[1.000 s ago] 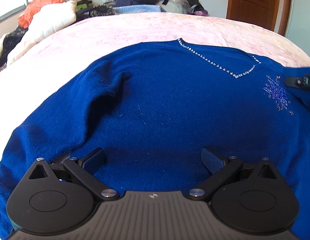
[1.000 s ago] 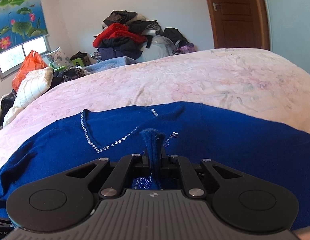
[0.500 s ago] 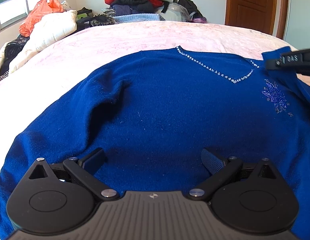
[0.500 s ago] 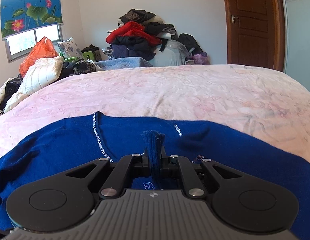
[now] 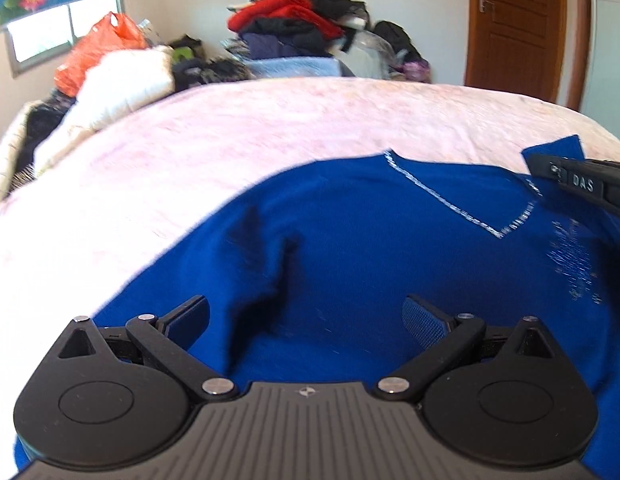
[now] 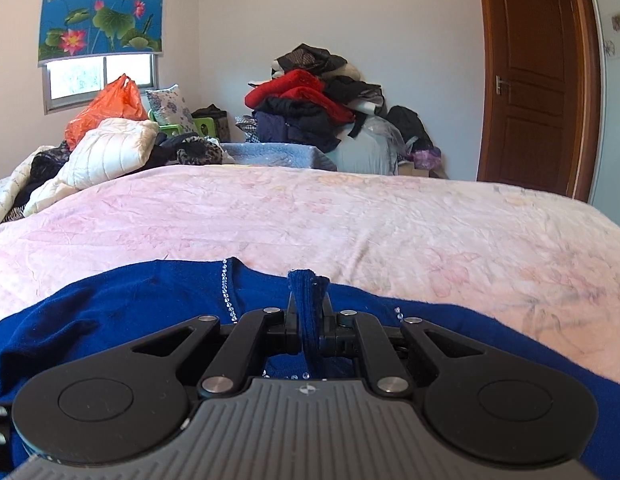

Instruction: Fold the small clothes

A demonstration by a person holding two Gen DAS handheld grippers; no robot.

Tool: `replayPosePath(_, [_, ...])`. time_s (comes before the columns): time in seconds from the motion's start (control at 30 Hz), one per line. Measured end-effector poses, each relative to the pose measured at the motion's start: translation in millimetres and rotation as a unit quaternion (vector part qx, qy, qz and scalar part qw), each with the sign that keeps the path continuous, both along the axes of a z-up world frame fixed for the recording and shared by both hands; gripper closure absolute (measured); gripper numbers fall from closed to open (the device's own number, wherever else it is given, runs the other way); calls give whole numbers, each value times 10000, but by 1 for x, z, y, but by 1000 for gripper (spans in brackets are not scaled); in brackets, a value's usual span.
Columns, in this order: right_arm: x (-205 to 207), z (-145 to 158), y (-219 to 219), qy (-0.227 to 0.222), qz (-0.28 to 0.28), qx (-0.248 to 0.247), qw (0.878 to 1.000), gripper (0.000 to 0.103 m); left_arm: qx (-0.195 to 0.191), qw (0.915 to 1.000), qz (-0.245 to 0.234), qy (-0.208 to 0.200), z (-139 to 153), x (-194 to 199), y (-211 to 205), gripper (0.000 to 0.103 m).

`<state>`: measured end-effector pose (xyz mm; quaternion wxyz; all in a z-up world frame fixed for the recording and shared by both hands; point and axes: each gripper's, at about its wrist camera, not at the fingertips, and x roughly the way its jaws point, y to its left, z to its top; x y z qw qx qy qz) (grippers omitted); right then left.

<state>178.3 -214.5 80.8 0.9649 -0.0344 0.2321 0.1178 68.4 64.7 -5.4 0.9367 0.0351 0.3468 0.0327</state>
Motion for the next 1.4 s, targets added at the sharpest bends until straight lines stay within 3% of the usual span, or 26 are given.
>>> replayPosePath(0.13, [-9, -5, 21, -399, 249, -773, 9959, 91, 132, 9999, 39, -4, -3, 0, 2, 0])
replayPosePath(0.23, [-15, -14, 37, -455, 468, -1285, 9896, 92, 93, 9999, 25, 86, -7, 3, 4, 0])
replayPosePath(0.4, [-19, -21, 50, -301, 641, -1516, 9859, 92, 37, 9999, 78, 129, -10, 7, 10, 0])
replayPosePath(0.43, [-18, -22, 51, -209, 649, -1586, 9850, 86, 38, 9999, 96, 135, -11, 7, 11, 0])
replayPosePath(0.5, [-20, -29, 49, -22, 684, -1673, 9835, 87, 10, 9998, 134, 169, -12, 8, 14, 0])
replayPosePath(0.73, [-42, -48, 37, 194, 654, -2029, 9768, 74, -112, 9994, 119, 291, -15, 11, 20, 0])
replayPosePath(0.8, [-47, -49, 33, 179, 640, -2032, 9769, 75, -193, 9993, 48, 317, -13, 13, 20, 0])
replayPosePath(0.83, [-49, -48, 32, 174, 641, -2007, 9774, 87, -209, 9993, 13, 315, -12, 14, 18, 0])
replayPosePath(0.87, [-49, -47, 31, 185, 634, -2010, 9774, 97, -202, 9993, -16, 299, -10, 14, 16, 0])
replayPosePath(0.9, [-50, -45, 31, 178, 645, -2025, 9770, 99, -183, 9994, -38, 281, -9, 15, 15, 0])
replayPosePath(1.13, [-35, -7, 44, -460, 644, -2490, 9653, 99, 94, 9998, 8, 192, -4, 19, 13, 0])
replayPosePath(1.4, [5, 39, 46, -779, 417, -2020, 9754, 99, 44, 9995, 53, 323, -11, 20, 20, 0])
